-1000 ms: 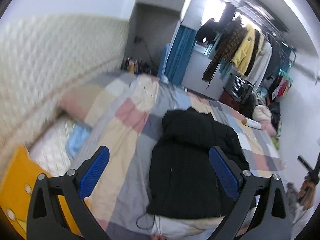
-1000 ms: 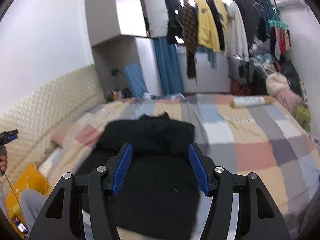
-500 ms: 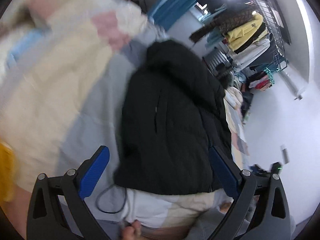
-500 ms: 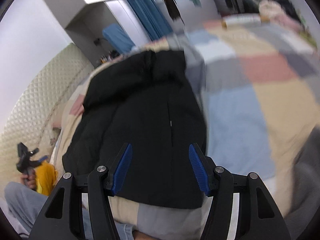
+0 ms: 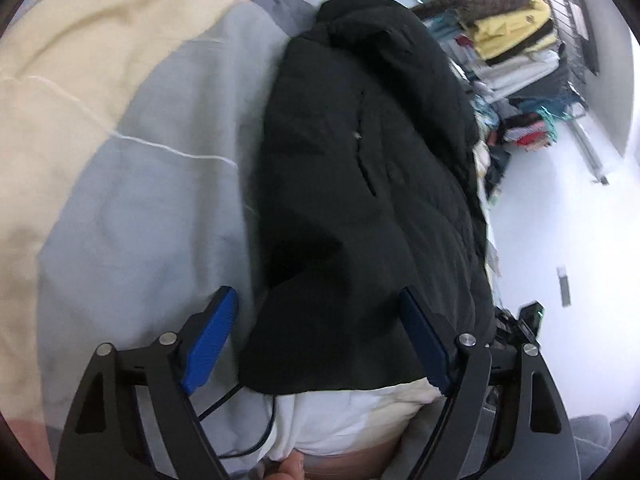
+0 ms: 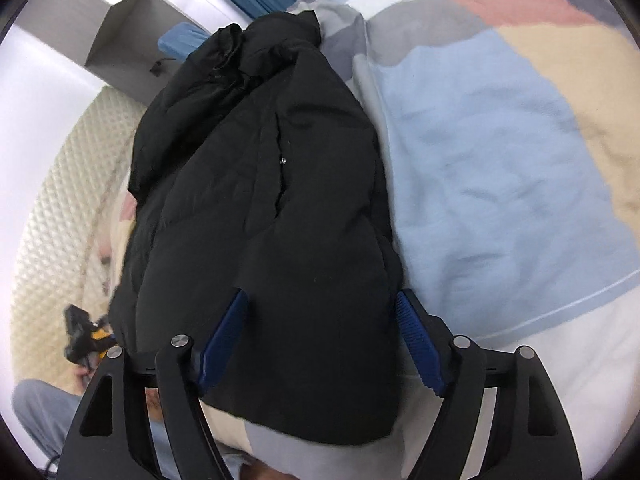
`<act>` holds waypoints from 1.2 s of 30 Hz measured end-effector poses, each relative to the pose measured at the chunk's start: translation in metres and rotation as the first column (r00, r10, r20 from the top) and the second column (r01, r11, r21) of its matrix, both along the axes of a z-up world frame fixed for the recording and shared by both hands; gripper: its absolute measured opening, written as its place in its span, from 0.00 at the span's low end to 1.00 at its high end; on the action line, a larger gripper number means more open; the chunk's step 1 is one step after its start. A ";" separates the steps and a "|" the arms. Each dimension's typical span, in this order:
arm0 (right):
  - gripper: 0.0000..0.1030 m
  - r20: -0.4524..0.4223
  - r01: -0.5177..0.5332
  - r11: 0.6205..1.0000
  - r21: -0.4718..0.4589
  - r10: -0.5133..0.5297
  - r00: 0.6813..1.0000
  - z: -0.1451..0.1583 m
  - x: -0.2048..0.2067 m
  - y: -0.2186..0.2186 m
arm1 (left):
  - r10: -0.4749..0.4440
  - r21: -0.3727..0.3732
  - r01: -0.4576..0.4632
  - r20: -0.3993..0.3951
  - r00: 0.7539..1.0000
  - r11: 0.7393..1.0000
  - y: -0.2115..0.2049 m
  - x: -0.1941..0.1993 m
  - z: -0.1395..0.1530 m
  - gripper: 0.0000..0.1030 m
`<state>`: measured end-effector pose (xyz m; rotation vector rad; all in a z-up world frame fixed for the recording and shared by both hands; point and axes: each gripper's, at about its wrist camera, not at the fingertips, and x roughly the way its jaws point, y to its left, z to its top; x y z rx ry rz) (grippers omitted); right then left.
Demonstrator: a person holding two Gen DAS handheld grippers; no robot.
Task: Fold large clothes
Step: 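Grasp the jacket hem with both grippers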
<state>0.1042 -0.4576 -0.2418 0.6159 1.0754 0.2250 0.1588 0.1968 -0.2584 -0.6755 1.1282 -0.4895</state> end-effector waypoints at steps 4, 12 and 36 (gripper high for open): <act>0.78 -0.006 -0.012 0.999 0.040 0.012 1.000 -0.006 0.006 0.000 | -0.069 -0.038 0.071 0.068 0.995 0.997 -0.010 -0.003 0.015 0.76; 0.79 0.089 -0.097 0.981 0.171 0.082 0.993 0.014 0.005 0.007 | -0.107 -0.203 0.146 0.193 0.975 0.968 -0.002 -0.008 0.046 0.73; 0.12 0.076 -0.141 0.989 0.051 0.137 0.988 0.026 0.019 0.035 | -0.070 -0.128 0.066 -0.023 0.997 0.989 -0.019 0.019 0.016 0.17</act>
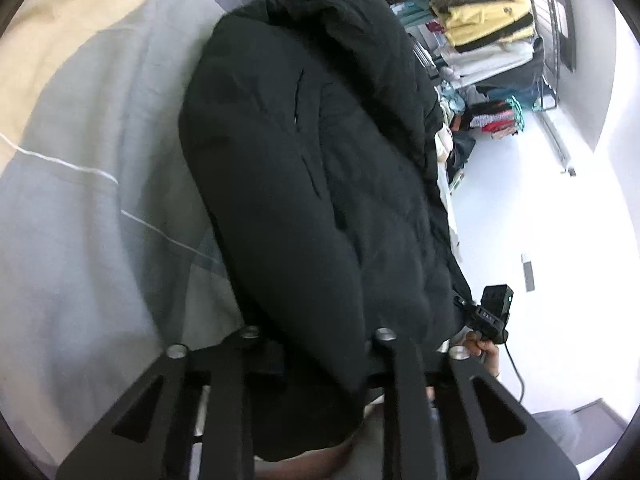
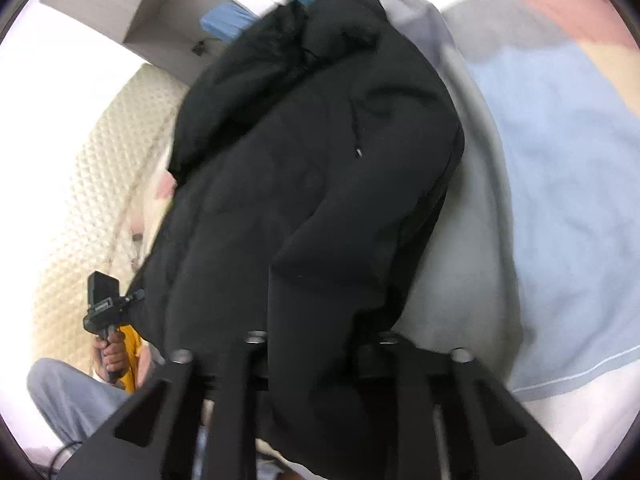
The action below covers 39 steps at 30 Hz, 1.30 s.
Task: Fold large clothes
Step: 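Grasp the jacket hem with both grippers, then lift the hem with both grippers and fold it over toward the collar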
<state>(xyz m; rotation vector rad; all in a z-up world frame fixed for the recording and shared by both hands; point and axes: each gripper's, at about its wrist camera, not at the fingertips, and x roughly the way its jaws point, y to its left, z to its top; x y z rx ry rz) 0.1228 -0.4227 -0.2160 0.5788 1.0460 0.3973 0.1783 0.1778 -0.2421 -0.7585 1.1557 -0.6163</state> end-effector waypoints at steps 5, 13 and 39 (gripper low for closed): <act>0.08 0.117 -0.031 0.999 -0.012 0.032 0.993 0.063 0.003 0.010 | 0.030 -0.012 -0.029 0.090 0.995 1.000 0.010 0.003 0.057 0.13; 0.07 0.268 -0.048 0.998 -0.039 0.057 0.962 0.169 -0.003 0.014 | 0.099 -0.026 -0.096 0.197 0.975 0.995 0.025 0.005 0.144 0.11; 0.07 0.405 0.013 0.991 0.134 -0.067 0.912 0.259 -0.103 -0.008 | 0.101 0.023 -0.110 0.238 0.966 0.994 0.032 -0.057 0.223 0.13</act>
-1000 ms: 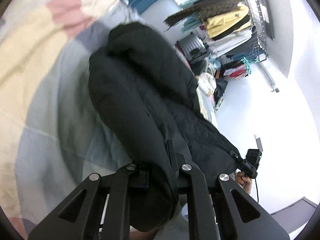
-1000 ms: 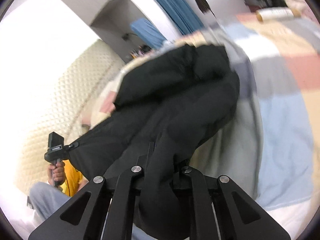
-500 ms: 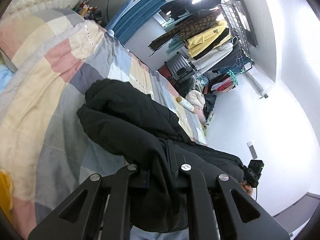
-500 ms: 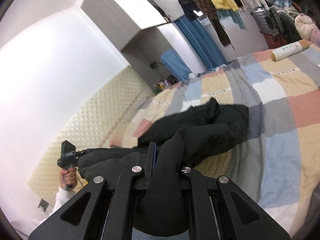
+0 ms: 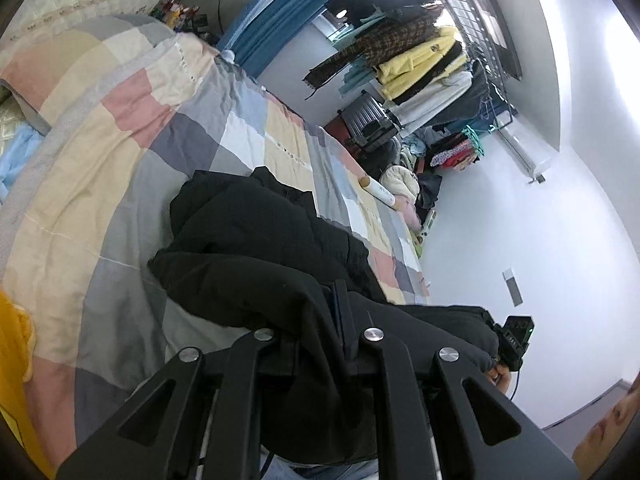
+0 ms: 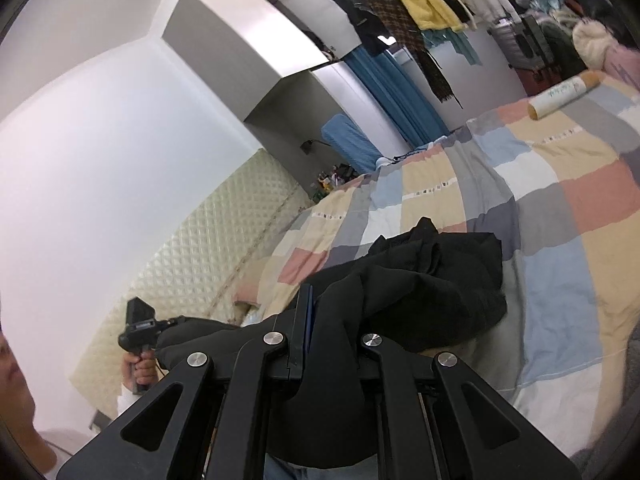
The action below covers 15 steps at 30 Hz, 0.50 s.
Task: Fold large clothes
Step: 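Lift the hem with both grippers and fold it over toward the collar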
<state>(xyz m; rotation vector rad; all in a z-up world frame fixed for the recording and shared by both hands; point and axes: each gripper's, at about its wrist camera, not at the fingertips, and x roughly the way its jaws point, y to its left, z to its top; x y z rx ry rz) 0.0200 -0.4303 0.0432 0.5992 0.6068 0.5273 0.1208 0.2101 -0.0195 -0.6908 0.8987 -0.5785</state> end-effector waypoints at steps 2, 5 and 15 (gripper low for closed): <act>0.07 -0.020 0.010 1.000 0.010 -0.010 1.000 -0.003 0.016 -0.005 | 0.002 0.009 -0.002 -0.012 1.000 1.000 -0.003 0.017 0.001 0.13; 0.07 -0.055 0.028 0.999 0.038 -0.026 0.998 -0.007 0.045 -0.015 | 0.014 0.025 -0.013 -0.028 1.000 1.000 -0.006 0.047 0.001 0.13; 0.06 -0.206 0.156 0.986 0.057 -0.141 0.968 -0.041 0.197 -0.043 | 0.116 0.140 -0.103 -0.085 0.990 0.985 -0.020 0.179 -0.006 0.17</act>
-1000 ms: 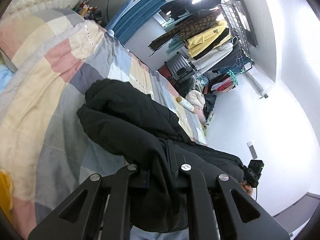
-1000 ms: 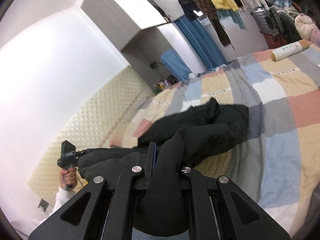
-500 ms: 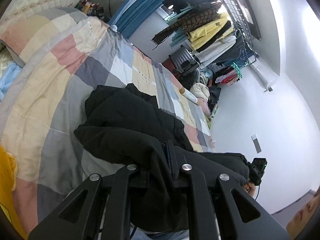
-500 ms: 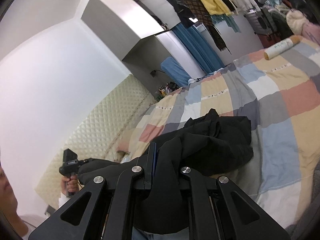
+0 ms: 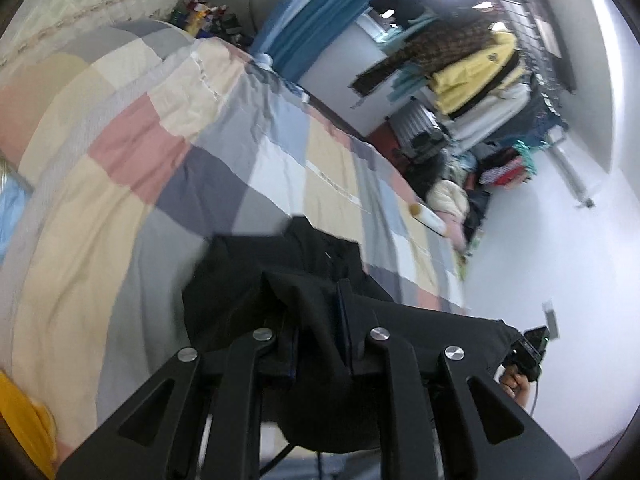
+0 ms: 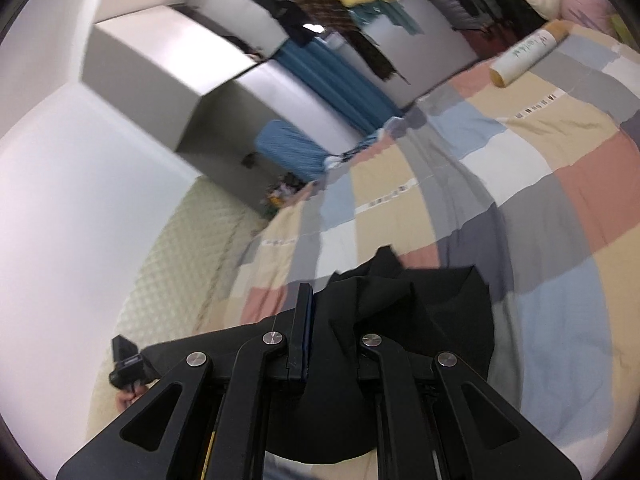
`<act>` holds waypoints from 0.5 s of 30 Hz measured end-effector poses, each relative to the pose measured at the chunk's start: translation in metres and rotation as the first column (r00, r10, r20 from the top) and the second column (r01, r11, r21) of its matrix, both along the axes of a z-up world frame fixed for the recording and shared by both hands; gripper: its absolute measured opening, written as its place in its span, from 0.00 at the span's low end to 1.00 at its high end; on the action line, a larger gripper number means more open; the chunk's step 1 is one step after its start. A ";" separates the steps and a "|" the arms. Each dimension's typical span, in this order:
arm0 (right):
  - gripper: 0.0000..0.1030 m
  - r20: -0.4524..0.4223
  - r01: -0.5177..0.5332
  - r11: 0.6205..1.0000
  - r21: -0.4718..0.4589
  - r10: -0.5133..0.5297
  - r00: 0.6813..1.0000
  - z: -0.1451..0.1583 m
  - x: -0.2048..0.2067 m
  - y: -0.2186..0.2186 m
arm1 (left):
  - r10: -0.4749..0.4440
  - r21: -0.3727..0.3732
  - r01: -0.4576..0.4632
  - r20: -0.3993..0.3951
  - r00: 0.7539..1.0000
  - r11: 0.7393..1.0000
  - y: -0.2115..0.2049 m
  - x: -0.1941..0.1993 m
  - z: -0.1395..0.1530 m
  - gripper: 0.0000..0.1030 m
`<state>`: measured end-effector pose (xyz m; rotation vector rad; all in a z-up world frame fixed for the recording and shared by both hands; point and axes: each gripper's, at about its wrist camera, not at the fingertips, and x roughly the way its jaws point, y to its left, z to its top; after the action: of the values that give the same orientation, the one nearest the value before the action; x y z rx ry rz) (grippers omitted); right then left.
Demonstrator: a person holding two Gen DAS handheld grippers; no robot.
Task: Fold large clothes
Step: 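Lift the hem with both grippers and fold it over toward the collar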
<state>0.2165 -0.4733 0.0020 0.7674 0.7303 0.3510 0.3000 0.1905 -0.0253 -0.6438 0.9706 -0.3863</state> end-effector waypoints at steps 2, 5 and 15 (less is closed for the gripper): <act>0.06 -0.036 0.021 1.000 -0.011 -0.022 0.999 -0.012 0.024 0.000 | 0.028 0.027 -0.027 -0.036 0.999 0.999 -0.004 0.026 -0.011 0.17; 0.06 -0.106 0.058 0.998 -0.026 -0.061 0.993 -0.038 0.066 -0.002 | 0.067 0.088 -0.060 -0.076 0.995 0.994 -0.014 0.064 -0.033 0.17; 0.05 -0.305 0.117 0.993 0.002 -0.111 0.946 -0.163 0.169 -0.015 | 0.127 0.262 -0.086 -0.144 0.981 0.961 -0.050 0.154 -0.114 0.17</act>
<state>0.3852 -0.4879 -0.1608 0.8900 0.9679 0.1346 0.4540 0.1406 -0.1396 -0.4950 1.1115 -0.1113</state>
